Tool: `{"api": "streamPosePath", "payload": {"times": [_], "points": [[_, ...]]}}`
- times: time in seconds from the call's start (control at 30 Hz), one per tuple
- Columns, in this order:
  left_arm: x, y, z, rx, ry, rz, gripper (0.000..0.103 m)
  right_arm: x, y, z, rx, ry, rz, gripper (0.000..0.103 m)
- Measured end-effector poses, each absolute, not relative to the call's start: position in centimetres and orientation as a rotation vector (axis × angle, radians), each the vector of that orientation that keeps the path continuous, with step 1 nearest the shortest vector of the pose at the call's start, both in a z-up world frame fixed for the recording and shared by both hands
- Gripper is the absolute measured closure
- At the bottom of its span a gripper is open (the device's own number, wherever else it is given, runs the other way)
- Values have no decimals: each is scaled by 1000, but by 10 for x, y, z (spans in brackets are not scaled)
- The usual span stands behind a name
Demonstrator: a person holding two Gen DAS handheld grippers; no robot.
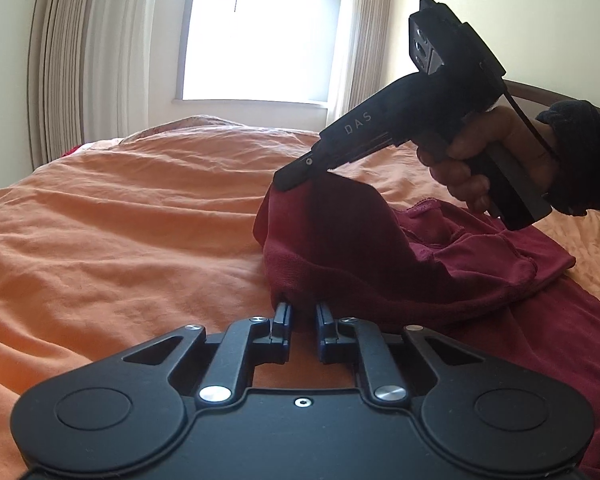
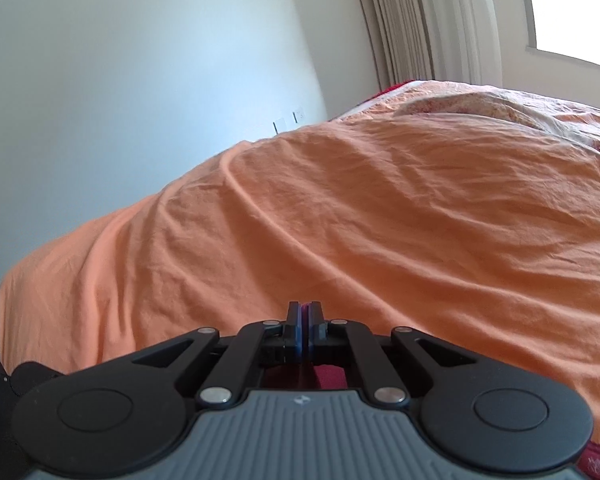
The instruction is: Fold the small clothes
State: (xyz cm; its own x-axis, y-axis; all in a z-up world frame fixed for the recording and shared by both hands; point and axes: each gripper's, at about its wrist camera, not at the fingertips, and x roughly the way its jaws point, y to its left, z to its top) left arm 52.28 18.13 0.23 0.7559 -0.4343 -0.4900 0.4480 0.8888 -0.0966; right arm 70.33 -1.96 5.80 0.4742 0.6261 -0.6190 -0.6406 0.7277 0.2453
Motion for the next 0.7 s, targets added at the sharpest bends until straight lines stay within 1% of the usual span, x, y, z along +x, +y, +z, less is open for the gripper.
{"api": "streamPosePath", "payload": {"times": [0.1,0.17,0.23,0.27,0.3,0.33,0.37,0.4,0.43,0.47,0.5,0.53,0.57,0.63,0.7], "points": [[525,181,1,18,541,-462,92,707,-5,62,-37,706,798,100],[523,181,2,-8,536,-421,93,713,8,60,-73,712,827,100],[523,183,1,-41,538,-389,95,715,16,52,-132,720,808,98],[522,184,0,-49,543,-377,95,716,15,48,-142,728,798,95],[521,183,-1,-48,552,-364,95,717,10,46,-130,732,780,80],[520,183,-3,-48,565,-354,93,717,3,45,-109,733,763,59],[519,184,-3,-57,579,-345,89,717,-7,45,-88,724,753,53],[517,185,-3,-74,587,-338,82,715,-17,46,-77,714,737,45],[515,187,-2,-91,595,-335,76,712,-28,47,-77,702,716,39],[512,190,-1,-103,600,-333,68,708,-39,49,-81,688,692,35],[510,191,2,-109,600,-332,63,703,-54,50,-79,674,661,26],[509,193,5,-111,599,-330,49,697,-68,50,-72,665,629,19],[509,194,8,-114,594,-325,39,689,-82,50,-60,656,600,17],[513,196,16,-130,574,-319,34,668,-117,49,-38,641,532,6],[526,194,22,-150,566,-313,30,641,-149,46,-38,628,463,3]]}}
